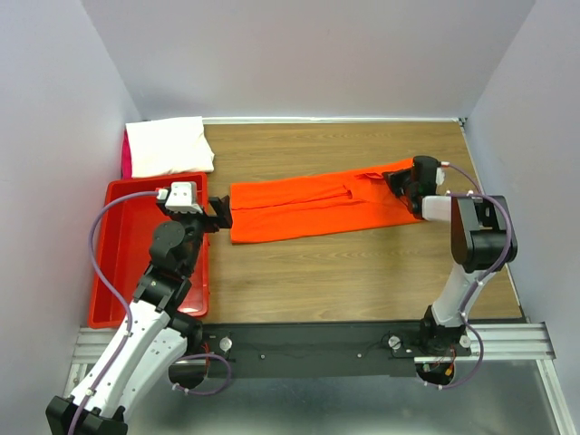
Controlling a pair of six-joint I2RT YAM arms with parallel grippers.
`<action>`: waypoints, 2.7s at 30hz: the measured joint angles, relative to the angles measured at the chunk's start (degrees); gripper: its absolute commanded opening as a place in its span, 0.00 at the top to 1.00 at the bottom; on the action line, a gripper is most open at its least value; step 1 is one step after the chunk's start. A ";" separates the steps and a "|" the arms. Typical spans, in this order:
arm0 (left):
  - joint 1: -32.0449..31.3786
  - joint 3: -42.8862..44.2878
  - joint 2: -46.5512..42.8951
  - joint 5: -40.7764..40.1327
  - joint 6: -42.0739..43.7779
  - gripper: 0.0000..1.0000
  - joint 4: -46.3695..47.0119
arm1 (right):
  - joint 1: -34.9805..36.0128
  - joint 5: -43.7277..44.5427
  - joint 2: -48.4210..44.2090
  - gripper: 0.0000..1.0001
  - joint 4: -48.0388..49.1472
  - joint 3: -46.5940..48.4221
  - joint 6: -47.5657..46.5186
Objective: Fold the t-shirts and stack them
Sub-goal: Fold the tshirt
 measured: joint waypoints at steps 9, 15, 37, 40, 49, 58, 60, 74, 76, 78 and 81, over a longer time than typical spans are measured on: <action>0.00 0.00 0.20 0.00 0.02 0.02 0.00 | -1.55 -0.15 -1.33 0.99 -2.89 1.40 -6.60; 0.00 0.00 0.46 0.00 0.02 0.02 0.00 | -4.48 -1.97 -1.33 0.99 -3.56 1.51 -10.38; 0.00 2.21 13.92 2.51 -1.77 0.06 1.77 | -6.05 -11.13 2.32 0.47 -16.92 14.82 -28.55; 0.00 2.36 15.54 2.71 -1.97 0.06 2.62 | -3.67 -6.93 0.92 0.47 -22.60 18.43 -34.07; 0.00 2.38 17.90 2.67 -2.73 0.07 3.39 | 10.32 4.04 -0.48 0.59 -32.11 26.03 -45.46; 0.00 2.38 17.79 2.69 -2.78 0.08 3.45 | 14.25 7.26 7.30 0.59 -36.76 29.79 -47.93; 0.00 2.38 17.79 2.69 -2.78 0.08 3.45 | 14.29 7.67 8.70 0.59 -37.90 30.16 -48.28; 0.00 2.38 17.79 2.69 -2.78 0.08 3.48 | 14.82 7.78 11.93 0.62 -39.08 33.35 -48.78; 0.00 2.38 17.79 2.69 -2.78 0.09 3.48 | 15.13 7.80 11.93 0.62 -39.06 33.90 -48.85; 0.00 2.38 17.79 2.71 -2.78 0.09 3.45 | 15.37 7.80 12.00 0.62 -39.06 34.12 -48.83; 0.00 2.38 17.79 2.69 -2.78 0.09 3.48 | 15.39 7.80 12.24 0.65 -39.06 34.12 -48.81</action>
